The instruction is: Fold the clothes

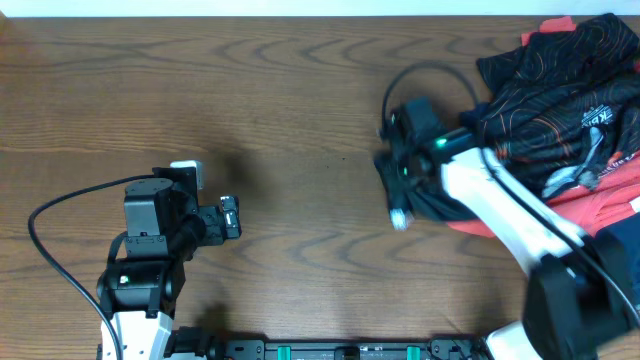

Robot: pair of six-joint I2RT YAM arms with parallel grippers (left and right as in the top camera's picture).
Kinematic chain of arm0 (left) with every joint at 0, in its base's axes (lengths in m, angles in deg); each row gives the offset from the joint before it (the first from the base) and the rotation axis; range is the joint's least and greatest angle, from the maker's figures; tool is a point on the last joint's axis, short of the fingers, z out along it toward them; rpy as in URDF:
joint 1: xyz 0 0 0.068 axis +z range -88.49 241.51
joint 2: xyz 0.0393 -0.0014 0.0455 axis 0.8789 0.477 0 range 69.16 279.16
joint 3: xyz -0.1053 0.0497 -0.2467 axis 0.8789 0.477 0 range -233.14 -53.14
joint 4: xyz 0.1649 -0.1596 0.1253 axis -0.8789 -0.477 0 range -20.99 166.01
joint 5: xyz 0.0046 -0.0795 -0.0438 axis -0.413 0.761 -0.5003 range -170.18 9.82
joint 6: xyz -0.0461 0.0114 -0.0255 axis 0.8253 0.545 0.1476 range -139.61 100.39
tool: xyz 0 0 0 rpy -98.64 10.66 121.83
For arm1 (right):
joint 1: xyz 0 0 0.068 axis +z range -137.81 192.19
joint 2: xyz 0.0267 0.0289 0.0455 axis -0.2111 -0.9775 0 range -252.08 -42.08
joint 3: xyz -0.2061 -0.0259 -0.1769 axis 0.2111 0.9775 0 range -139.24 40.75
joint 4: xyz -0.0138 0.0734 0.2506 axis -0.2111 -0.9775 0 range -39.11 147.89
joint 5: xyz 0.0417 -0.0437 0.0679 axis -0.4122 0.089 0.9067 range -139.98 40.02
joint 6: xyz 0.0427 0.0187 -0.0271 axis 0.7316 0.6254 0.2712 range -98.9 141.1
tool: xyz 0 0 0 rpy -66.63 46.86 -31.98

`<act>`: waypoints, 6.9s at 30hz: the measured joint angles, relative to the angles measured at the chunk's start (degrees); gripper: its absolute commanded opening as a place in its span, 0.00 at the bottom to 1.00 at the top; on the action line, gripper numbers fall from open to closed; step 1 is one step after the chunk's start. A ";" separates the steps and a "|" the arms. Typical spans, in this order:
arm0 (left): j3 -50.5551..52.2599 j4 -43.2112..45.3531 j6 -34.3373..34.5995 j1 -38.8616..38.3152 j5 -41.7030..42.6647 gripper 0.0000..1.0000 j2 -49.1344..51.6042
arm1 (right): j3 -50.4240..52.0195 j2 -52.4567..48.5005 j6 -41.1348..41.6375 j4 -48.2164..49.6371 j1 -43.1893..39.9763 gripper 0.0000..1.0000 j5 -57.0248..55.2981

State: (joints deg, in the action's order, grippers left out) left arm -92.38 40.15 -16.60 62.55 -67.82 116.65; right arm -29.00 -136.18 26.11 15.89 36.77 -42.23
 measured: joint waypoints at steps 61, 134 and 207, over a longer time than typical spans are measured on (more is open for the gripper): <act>-0.39 32.81 29.59 -16.87 11.61 0.15 44.72 | -0.81 9.11 6.21 -12.59 -7.80 0.99 -13.07; -11.32 11.39 34.49 -10.97 14.32 0.56 50.97 | -0.81 9.11 6.54 -16.90 -8.50 0.99 -13.16; -5.99 -6.05 31.41 2.75 17.55 0.06 49.59 | -0.81 9.11 6.51 -20.44 -17.88 0.99 -13.16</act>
State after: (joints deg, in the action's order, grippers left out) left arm -98.37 34.10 14.80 65.30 -50.27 166.24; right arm -29.81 -127.07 32.63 -4.54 18.89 -55.39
